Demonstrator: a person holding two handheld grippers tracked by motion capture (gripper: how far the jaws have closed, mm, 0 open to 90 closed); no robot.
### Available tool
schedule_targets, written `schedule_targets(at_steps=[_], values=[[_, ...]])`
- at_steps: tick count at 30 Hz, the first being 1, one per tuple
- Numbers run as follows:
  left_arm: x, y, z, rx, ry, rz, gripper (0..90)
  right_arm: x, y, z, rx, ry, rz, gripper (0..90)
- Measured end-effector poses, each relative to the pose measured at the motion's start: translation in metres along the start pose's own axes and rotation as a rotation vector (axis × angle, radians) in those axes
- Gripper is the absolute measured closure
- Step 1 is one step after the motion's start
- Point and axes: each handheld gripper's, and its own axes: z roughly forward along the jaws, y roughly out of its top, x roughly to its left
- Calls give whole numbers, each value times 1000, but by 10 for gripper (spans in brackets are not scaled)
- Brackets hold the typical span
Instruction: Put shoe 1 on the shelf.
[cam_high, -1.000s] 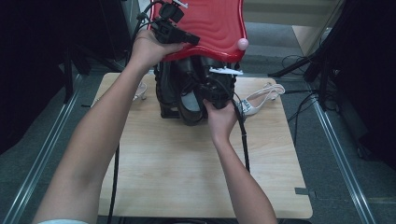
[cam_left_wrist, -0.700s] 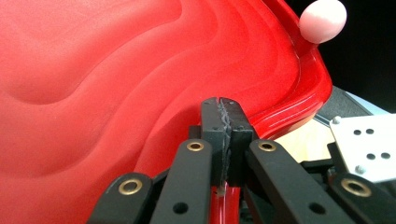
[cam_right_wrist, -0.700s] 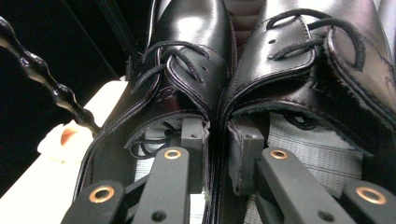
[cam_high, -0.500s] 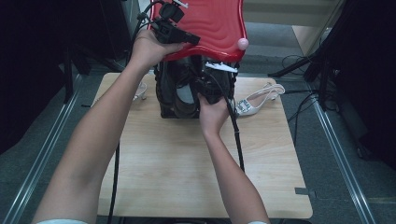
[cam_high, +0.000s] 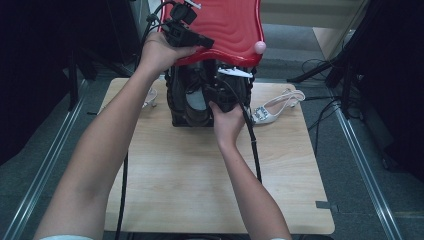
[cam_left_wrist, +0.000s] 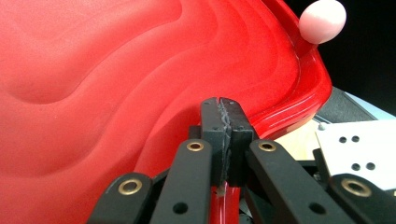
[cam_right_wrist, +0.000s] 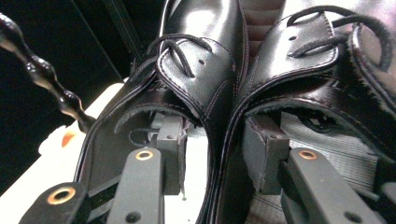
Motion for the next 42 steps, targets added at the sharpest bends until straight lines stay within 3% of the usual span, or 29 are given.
schedule_targets(at_steps=[5, 11, 18, 24, 27, 30, 36, 40, 42], values=[[0, 0, 0, -1, 0, 1, 896, 0, 0, -8, 2, 7, -17, 606], [0, 0, 0, -1, 0, -2, 895, 0, -5, -36, -15, 44, -55, 622], [0, 0, 0, 1, -2, -5, 893, -1, -16, -63, -4, 99, -83, 726], [0, 0, 0, 1, -2, -5, 892, -9, -31, -79, 28, 144, -94, 896], [0, 0, 0, 0, -2, -6, 891, -13, -40, -81, 56, 195, -78, 900], [0, 0, 0, -1, -1, -6, 890, -7, -52, -77, 101, 248, -95, 900], [0, 0, 0, -2, -1, -7, 890, 8, -68, -58, 149, 258, -135, 900], [0, 0, 0, -3, 2, -6, 890, 10, -67, -46, 132, 245, -123, 900], [0, 0, 0, -2, 2, -6, 892, 10, -64, -43, 123, 291, -92, 900]])
